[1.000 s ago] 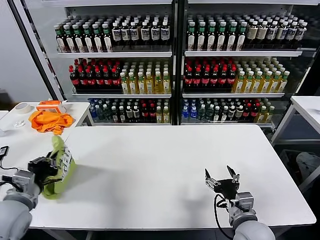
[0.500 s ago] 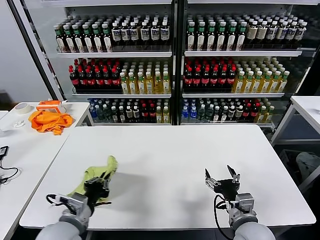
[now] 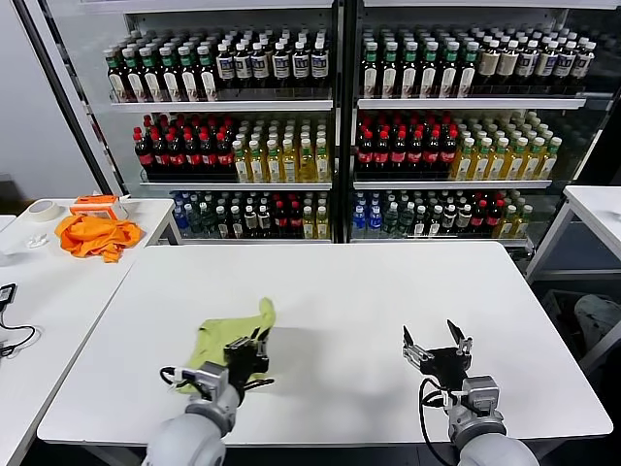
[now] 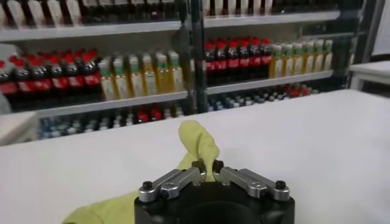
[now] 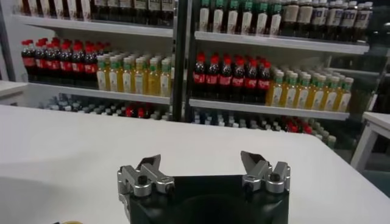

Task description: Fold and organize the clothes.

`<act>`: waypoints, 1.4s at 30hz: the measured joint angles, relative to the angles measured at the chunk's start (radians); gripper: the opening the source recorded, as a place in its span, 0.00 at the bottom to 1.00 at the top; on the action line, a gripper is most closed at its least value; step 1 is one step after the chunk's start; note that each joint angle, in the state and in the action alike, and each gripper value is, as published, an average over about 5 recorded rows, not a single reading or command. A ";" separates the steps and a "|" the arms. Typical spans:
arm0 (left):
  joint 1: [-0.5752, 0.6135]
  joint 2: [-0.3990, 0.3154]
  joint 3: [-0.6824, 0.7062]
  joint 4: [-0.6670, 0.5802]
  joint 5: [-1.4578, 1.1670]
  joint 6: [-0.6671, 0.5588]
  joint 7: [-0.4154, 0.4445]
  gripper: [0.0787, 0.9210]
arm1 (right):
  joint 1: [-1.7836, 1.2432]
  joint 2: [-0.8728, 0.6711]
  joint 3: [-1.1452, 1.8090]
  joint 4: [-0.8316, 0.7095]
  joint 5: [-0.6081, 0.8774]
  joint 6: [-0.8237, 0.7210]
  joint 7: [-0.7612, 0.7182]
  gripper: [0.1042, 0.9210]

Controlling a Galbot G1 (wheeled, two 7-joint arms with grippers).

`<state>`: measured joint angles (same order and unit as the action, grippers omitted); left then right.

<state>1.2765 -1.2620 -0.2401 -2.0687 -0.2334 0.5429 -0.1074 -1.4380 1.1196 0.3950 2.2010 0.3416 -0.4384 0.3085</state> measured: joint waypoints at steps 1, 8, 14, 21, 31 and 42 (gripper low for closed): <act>-0.010 -0.007 0.010 0.009 -0.005 0.000 -0.003 0.03 | -0.002 0.000 0.002 0.003 -0.001 -0.001 0.001 0.88; -0.062 -0.032 0.071 0.039 -0.061 0.005 -0.025 0.08 | -0.004 -0.001 0.016 0.012 -0.002 -0.006 0.009 0.88; -0.099 -0.025 0.076 0.041 -0.130 -0.032 -0.027 0.27 | 0.005 -0.006 0.017 0.012 0.006 -0.009 0.002 0.88; -0.097 0.076 -0.025 -0.010 -0.158 -0.114 0.012 0.51 | 0.033 -0.005 -0.002 -0.008 0.068 -0.013 -0.022 0.88; 0.020 0.175 -0.179 -0.044 -0.052 -0.223 0.039 0.84 | 0.129 0.014 -0.132 -0.071 0.246 -0.058 -0.025 0.88; 0.078 0.205 -0.236 -0.035 -0.006 -0.274 0.063 0.88 | 0.251 0.034 -0.302 -0.168 0.397 -0.108 0.027 0.88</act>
<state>1.3549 -1.0565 -0.4766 -2.1040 -0.2390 0.2692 -0.0447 -1.1874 1.1537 0.0930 2.0332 0.7387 -0.5460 0.3354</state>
